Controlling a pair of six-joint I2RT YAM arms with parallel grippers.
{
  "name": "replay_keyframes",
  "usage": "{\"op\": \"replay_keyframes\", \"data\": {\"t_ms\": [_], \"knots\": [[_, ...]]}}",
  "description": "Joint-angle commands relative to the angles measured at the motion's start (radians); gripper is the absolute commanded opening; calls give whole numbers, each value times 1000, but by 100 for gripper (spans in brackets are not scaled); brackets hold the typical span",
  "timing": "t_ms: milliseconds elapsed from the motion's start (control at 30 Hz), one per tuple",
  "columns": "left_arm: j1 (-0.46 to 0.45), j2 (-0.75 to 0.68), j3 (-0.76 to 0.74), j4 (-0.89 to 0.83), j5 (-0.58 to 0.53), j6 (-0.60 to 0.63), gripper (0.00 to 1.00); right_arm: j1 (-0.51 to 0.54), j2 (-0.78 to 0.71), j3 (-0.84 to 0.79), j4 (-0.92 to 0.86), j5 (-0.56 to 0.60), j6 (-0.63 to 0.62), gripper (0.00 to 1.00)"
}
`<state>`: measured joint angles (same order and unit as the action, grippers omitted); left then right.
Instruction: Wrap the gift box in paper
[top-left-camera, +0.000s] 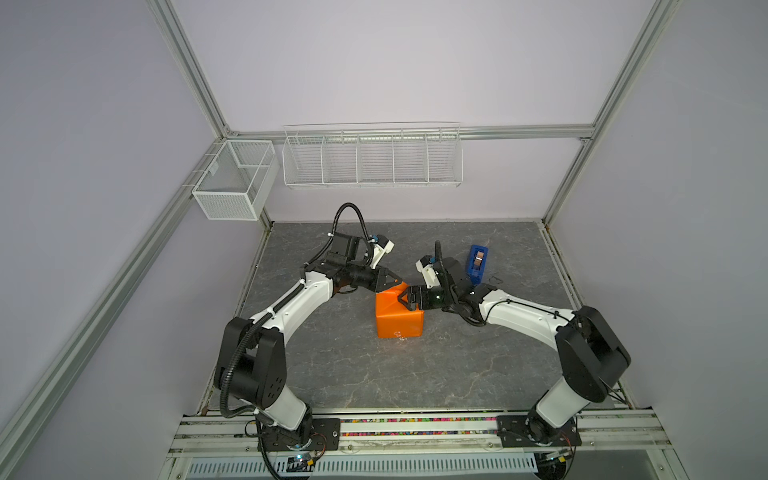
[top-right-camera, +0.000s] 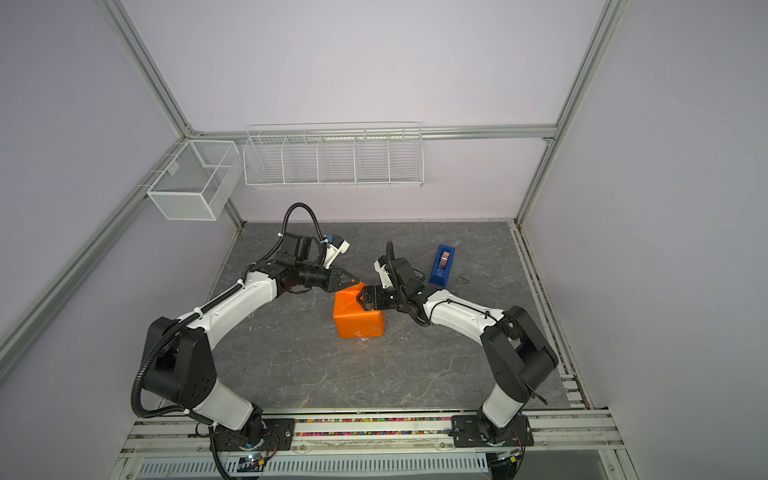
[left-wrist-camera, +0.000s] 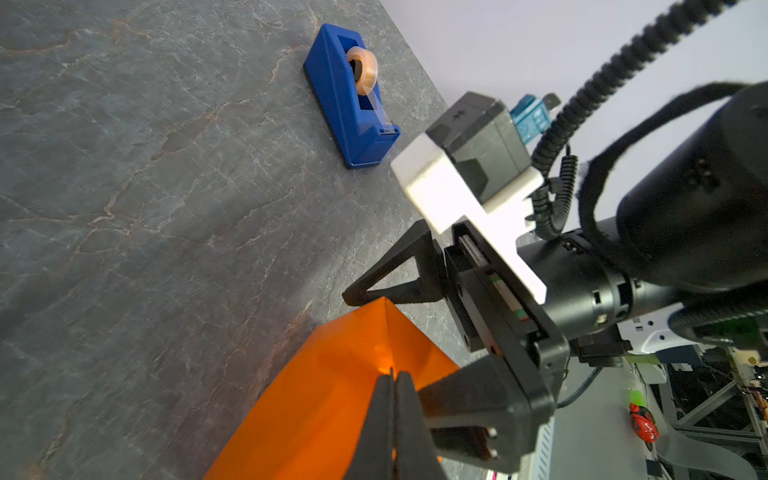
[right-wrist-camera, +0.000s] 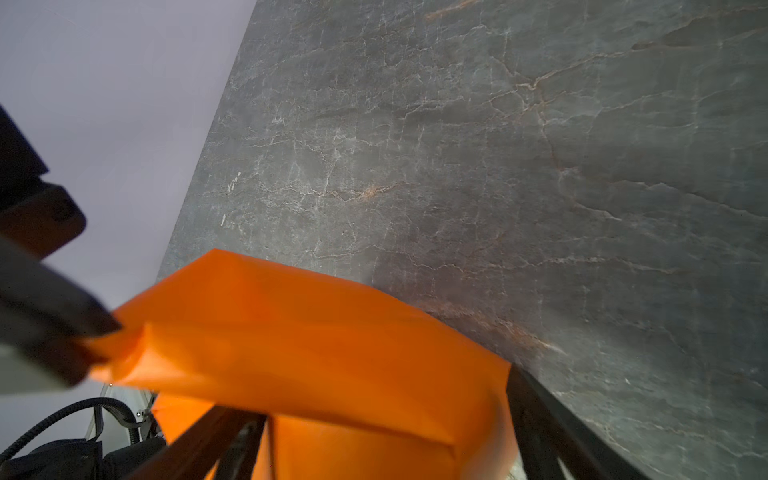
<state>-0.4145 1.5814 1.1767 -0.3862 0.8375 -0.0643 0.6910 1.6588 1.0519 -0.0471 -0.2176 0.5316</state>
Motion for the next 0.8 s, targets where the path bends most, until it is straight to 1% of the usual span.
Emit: {"op": "replay_keyframes", "data": {"t_ms": [0, 233, 367, 433, 500, 533, 600, 633, 700, 733, 767], "knots": [[-3, -52, -28, 29, 58, -2, 0, 3, -36, -14, -64, 1, -8, 91], [-6, -59, -57, 34, 71, -3, 0, 4, -163, -49, -149, -12, -28, 91], [-10, -57, -59, 16, 77, 10, 0, 4, -244, -71, -231, 10, -35, 92], [-10, -51, -54, -5, 75, 21, 0, 3, -279, -84, -264, 12, -37, 90], [-11, -50, -55, -10, 78, 23, 0, 3, -315, -103, -287, -3, -26, 86], [-13, -52, -55, -11, 82, 23, 0, 3, -328, -112, -294, -13, -15, 83], [-14, -55, -57, -16, 87, 24, 0, 5, -361, -135, -310, -39, 15, 72], [-16, -54, -58, -18, 89, 24, 0, 5, -376, -141, -325, -51, 35, 65], [-18, -51, -60, -25, 89, 28, 0, 6, -399, -155, -345, -78, 86, 46], [-19, -49, -60, -28, 92, 28, 0, 10, -410, -166, -339, -99, 123, 39], [-19, -46, -60, -31, 93, 28, 0, 17, -416, -194, -318, -126, 147, 36]]}}
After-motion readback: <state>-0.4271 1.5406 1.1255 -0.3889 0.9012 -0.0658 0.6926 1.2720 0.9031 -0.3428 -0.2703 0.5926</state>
